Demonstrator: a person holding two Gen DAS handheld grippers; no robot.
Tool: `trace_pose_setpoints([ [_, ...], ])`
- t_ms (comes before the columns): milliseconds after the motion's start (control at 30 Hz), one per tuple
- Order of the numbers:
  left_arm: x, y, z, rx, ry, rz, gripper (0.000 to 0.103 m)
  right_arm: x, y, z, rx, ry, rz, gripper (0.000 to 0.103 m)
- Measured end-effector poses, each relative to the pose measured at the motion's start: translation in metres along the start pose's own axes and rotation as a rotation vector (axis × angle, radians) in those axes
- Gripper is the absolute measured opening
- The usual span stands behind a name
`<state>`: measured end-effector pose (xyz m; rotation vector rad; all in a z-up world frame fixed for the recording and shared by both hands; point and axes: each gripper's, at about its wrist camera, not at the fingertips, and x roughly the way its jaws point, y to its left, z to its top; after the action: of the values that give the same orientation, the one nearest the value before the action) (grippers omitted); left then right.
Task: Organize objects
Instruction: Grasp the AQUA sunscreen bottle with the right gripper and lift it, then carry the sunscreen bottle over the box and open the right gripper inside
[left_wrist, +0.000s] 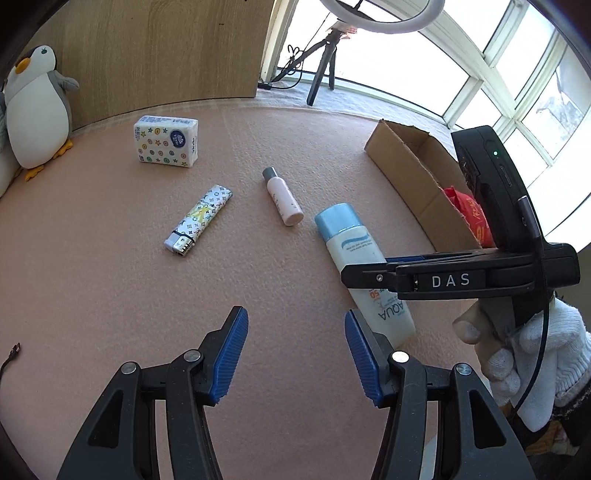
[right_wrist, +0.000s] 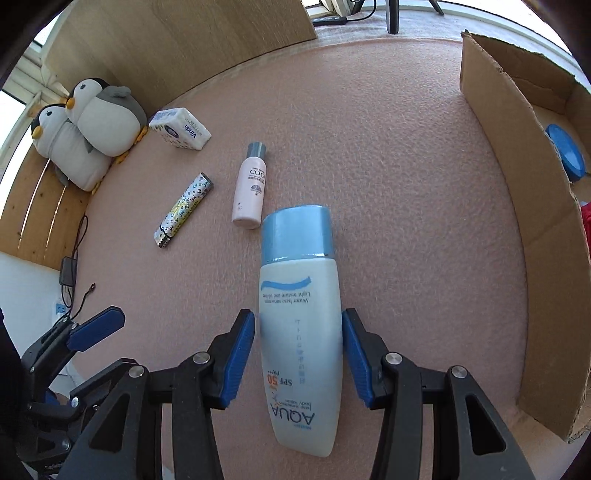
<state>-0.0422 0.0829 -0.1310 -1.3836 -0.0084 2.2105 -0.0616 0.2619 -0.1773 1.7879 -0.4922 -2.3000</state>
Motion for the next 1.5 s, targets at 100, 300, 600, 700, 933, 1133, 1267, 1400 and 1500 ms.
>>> trace_pose_setpoints([
  [100, 0.008, -0.01, -0.002, 0.008, 0.021, -0.026, 0.058, -0.003, 0.0, -0.003, -0.008, 0.022, 0.038, 0.048],
  [300, 0.038, -0.027, 0.007, -0.009, 0.054, -0.094, 0.059, -0.015, -0.01, -0.002, 0.003, -0.003, 0.075, 0.048],
  [600, 0.071, -0.046, 0.025, -0.01, 0.078, -0.121, 0.059, -0.013, -0.016, 0.008, -0.036, 0.02, 0.096, 0.047],
  [700, 0.077, -0.05, 0.027, -0.009, 0.089, -0.117, 0.059, -0.013, -0.017, 0.009, -0.05, 0.025, 0.092, 0.046],
  [933, 0.087, -0.048, 0.029, -0.037, 0.098, -0.118, 0.058, -0.009, -0.019, 0.009, -0.06, 0.045, 0.11, 0.042],
  [1133, 0.086, -0.045, 0.03, -0.05, 0.092, -0.113, 0.054, -0.007, -0.017, 0.011, -0.066, 0.056, 0.128, 0.039],
  [1267, 0.085, -0.042, 0.03, -0.066, 0.089, -0.114, 0.052, -0.007, -0.019, 0.011, -0.058, 0.058, 0.137, 0.039],
  [1400, 0.085, -0.045, 0.03, -0.068, 0.086, -0.107, 0.052, -0.007, -0.02, 0.01, -0.051, 0.051, 0.134, 0.039],
  [1500, 0.082, -0.05, 0.033, -0.071, 0.074, -0.106, 0.05, -0.01, -0.022, 0.009, -0.037, 0.044, 0.139, 0.038],
])
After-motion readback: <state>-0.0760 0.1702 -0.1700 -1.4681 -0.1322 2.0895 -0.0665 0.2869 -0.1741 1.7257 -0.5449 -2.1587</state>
